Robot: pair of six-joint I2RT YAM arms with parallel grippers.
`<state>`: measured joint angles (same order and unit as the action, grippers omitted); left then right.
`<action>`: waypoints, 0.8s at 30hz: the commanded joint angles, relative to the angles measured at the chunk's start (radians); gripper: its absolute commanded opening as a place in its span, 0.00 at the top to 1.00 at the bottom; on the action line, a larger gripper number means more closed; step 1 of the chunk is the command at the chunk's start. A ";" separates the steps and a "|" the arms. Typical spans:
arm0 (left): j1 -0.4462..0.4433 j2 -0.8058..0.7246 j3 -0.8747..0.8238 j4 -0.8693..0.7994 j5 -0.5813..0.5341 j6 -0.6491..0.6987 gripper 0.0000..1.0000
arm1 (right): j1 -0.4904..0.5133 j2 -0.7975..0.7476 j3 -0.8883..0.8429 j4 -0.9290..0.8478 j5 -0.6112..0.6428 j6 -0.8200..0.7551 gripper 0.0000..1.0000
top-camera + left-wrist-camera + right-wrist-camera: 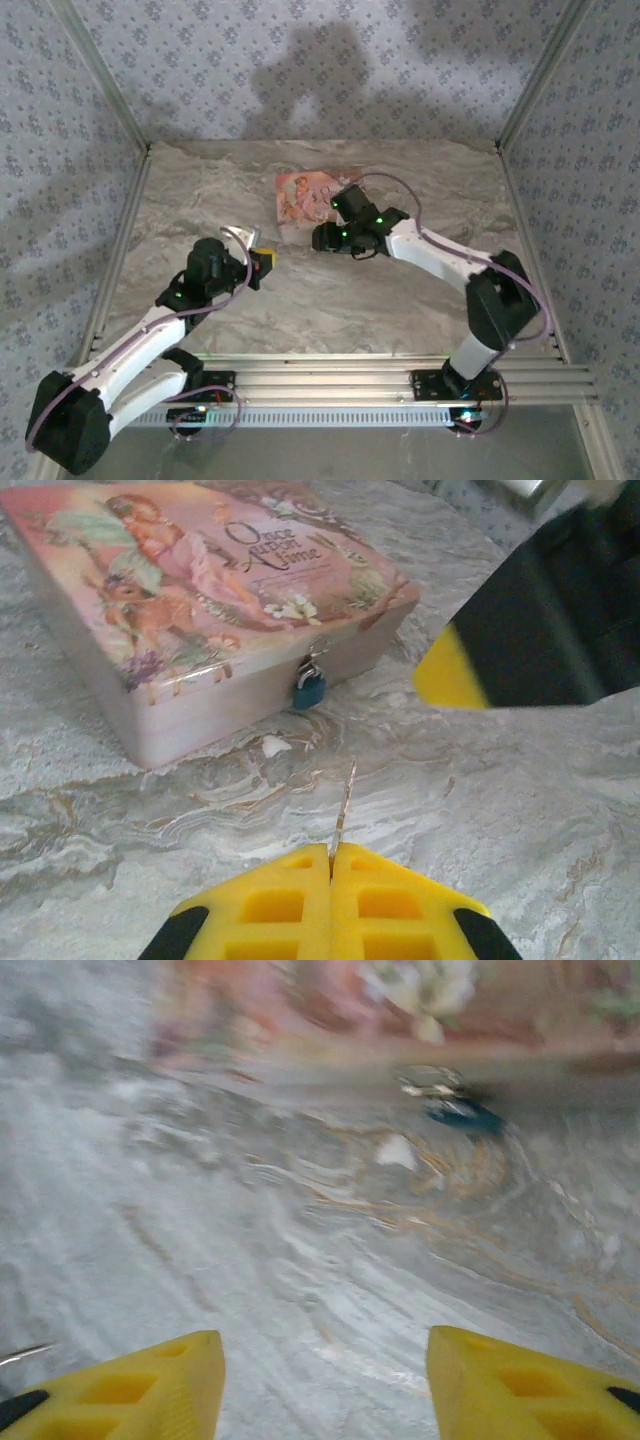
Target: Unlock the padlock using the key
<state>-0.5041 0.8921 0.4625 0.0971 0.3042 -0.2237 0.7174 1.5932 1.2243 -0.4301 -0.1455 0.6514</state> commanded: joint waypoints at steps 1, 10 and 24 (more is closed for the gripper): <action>-0.019 0.011 0.094 -0.036 0.087 0.090 1.00 | 0.044 -0.093 0.025 0.003 0.008 0.044 0.52; -0.143 -0.044 0.191 -0.134 -0.183 0.159 1.00 | 0.087 -0.158 0.004 0.122 -0.026 0.371 0.48; -0.258 -0.009 0.209 -0.108 -0.331 0.160 1.00 | 0.140 -0.138 0.011 0.182 0.019 0.459 0.51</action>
<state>-0.7494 0.8783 0.6273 -0.0269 0.0105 -0.0780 0.8402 1.4471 1.2198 -0.2535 -0.1524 1.0851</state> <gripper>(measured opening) 0.059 0.490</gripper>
